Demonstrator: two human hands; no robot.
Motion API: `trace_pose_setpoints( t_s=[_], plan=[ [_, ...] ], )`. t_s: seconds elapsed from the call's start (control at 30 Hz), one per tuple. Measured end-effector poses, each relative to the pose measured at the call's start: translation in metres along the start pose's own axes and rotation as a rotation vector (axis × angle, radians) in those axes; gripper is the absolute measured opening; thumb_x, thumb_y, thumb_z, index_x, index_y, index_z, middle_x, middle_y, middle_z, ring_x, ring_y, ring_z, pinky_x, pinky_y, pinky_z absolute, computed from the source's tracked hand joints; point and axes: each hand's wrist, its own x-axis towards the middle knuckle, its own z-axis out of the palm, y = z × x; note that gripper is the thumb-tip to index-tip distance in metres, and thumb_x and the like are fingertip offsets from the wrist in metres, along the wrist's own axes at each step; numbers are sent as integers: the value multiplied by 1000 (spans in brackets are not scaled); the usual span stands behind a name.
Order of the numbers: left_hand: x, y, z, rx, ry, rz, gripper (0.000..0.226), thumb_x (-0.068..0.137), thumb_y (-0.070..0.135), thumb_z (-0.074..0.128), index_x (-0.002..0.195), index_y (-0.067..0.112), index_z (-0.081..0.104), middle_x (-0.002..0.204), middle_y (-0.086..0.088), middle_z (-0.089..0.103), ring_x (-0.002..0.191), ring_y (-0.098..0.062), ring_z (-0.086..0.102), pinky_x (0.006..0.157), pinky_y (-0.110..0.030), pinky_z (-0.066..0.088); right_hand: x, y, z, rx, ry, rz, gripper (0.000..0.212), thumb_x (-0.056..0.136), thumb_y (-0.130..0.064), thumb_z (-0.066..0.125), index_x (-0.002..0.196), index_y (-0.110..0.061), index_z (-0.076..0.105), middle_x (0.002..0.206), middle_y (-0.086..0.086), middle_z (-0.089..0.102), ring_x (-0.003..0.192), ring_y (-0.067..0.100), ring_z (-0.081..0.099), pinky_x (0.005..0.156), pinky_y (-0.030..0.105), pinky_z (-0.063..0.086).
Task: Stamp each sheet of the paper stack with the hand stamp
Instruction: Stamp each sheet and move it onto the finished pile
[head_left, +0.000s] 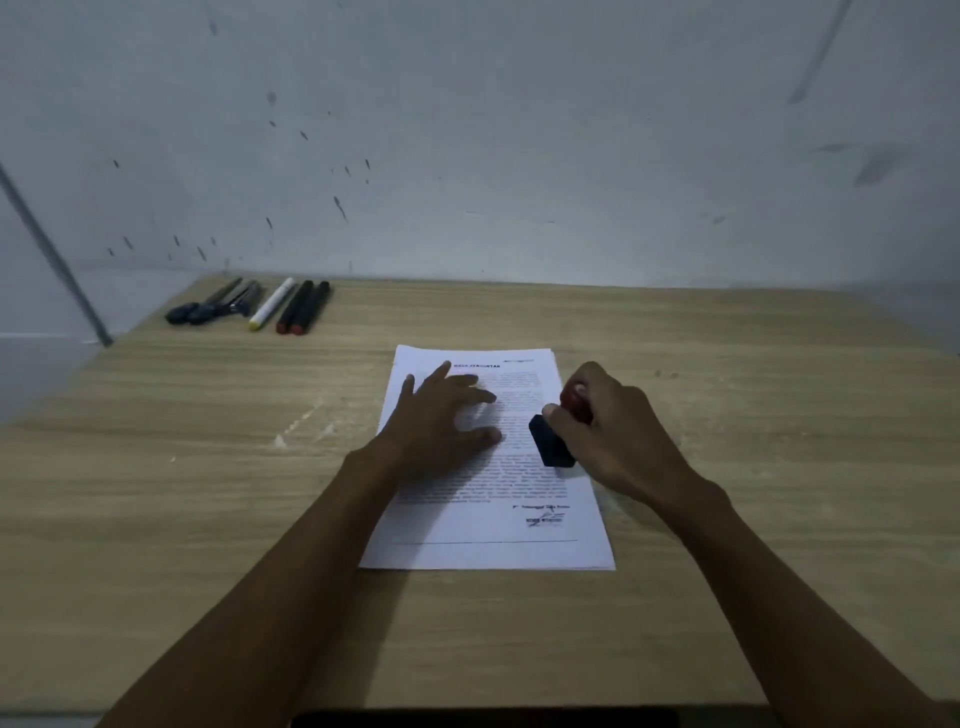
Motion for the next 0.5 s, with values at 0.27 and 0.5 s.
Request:
trace_pose_setpoints(
  t_s=[0.27,0.5],
  plan=[
    [-2,-13,14,9,51,41,51,84,60,57,130,40,54,153,8,37,146,-13,21,116,-48,10,-4,-16,22,-176,64,-88,16,93,-39,54,94,-28,42,77,-1,62,71,25,59,63,38,49],
    [-4,-12,15,16,49,41,51,86,59,55,132,39,53,153,9,35,147,-13,20,118,-49,10,-4,-18,40,-342,104,-114,24,95,-40,50,107,-20,43,88,4,67,80,32,63,62,36,43]
  ],
)
